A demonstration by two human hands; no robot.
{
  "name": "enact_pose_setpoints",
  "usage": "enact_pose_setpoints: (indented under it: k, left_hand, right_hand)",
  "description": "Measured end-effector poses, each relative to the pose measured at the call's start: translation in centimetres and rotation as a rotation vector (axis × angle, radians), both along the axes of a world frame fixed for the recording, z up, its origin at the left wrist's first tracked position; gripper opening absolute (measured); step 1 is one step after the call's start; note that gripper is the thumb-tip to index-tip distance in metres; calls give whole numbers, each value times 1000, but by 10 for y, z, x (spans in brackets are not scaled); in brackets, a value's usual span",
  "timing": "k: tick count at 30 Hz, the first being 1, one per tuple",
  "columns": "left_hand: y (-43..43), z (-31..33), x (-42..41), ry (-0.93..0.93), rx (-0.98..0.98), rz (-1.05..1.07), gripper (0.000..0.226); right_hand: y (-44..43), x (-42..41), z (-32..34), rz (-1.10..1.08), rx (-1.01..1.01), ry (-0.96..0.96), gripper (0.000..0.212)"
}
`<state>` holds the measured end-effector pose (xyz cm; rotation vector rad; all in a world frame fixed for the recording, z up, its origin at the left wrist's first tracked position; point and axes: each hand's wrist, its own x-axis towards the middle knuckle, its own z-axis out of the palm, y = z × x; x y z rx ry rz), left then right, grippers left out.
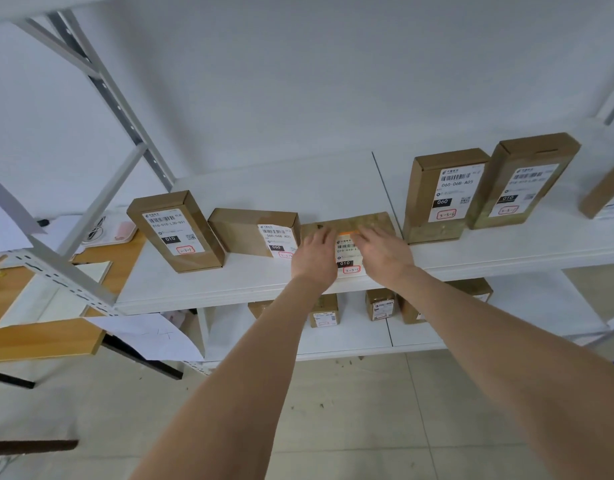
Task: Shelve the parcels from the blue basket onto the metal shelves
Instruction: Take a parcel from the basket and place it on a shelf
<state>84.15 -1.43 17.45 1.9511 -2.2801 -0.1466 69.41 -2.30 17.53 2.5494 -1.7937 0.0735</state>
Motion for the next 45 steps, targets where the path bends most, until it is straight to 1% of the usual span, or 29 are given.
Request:
enact_pose_setpoints:
  k: [3,6,13,24,38,42,45]
  left_hand:
    - [-3,-9,-2,-52,40,-14,57]
    - [-9,-11,0,-71,35,-33,57]
    - [-31,-12,0,-77,56,-48,57]
    - [-81,-14,1,-102,163,-62,70]
    - [-123,-12,2,-111,168,-71,67]
    - [-123,-7,2,-89,180,-53,66]
    - [-121,1,1,-106,216,-28,67]
  right_hand:
    - [1,0,-1,-23,59,-8,58]
    - [0,0,1,-31,98,-28,61]
    - [-15,2,0,-48,142,-54,67]
    - [-57,4,-4,-72,166,-127,70]
    - [-102,6,-10,-83,163,-192,70]
    - [-100,3,-4,-75,152,-162,69]
    - [-95,2,7,-76,149,-141,70]
